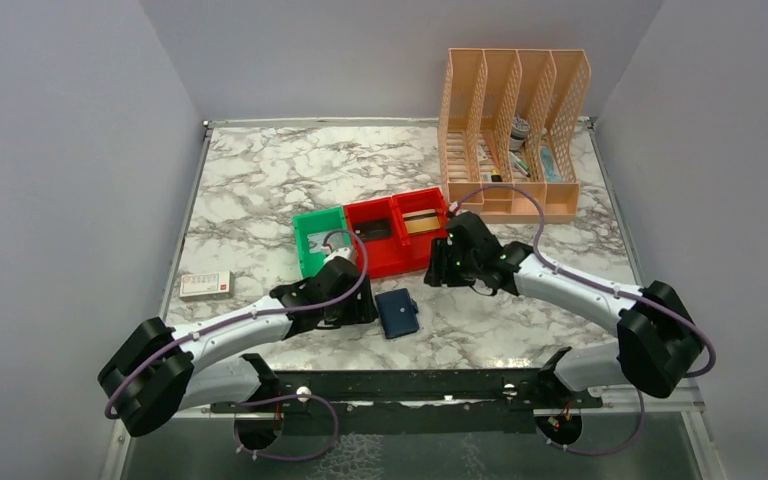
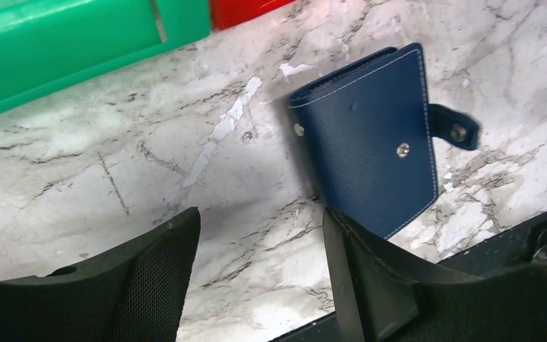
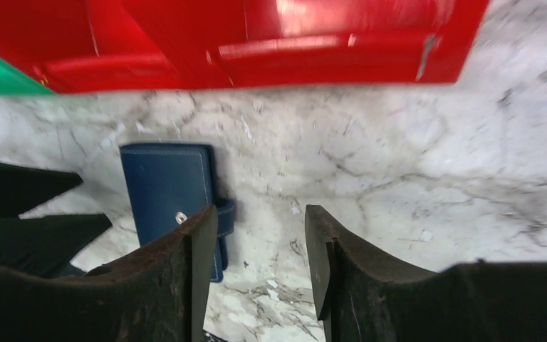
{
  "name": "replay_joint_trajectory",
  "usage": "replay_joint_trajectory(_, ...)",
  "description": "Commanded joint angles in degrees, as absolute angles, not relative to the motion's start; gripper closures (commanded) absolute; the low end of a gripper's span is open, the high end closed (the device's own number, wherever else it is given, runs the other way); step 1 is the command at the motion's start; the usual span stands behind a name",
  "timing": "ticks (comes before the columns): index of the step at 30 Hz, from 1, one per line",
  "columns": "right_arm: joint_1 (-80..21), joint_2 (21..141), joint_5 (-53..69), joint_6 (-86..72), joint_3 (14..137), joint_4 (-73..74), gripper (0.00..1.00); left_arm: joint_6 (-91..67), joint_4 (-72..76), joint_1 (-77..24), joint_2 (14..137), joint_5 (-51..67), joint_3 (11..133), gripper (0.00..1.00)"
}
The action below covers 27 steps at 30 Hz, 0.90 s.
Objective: Take the credit cards out of the card holder
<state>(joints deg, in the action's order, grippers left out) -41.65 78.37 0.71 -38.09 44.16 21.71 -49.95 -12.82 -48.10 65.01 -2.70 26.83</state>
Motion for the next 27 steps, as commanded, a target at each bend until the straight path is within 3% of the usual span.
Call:
replay_joint_trajectory(1, -40.1, 76.3, -9.9, -35.1, 50.9, 27.5, 0.5, -47.8, -15.5, -48.3, 65.0, -4.1, 30.4, 0.33)
replay_joint_trajectory(15, -27.2, 90.7, -6.5, -25.7, 65.0, 25.6, 0.48, -47.6, -16.9, -48.3, 63.5, -3.7, 30.8, 0.31)
replay_joint_trajectory(27, -26.9, 94.2, -5.5, -22.0, 64.9, 25.2, 0.7, -47.5, -18.1, -48.3, 62.2, -4.2, 31.0, 0.3)
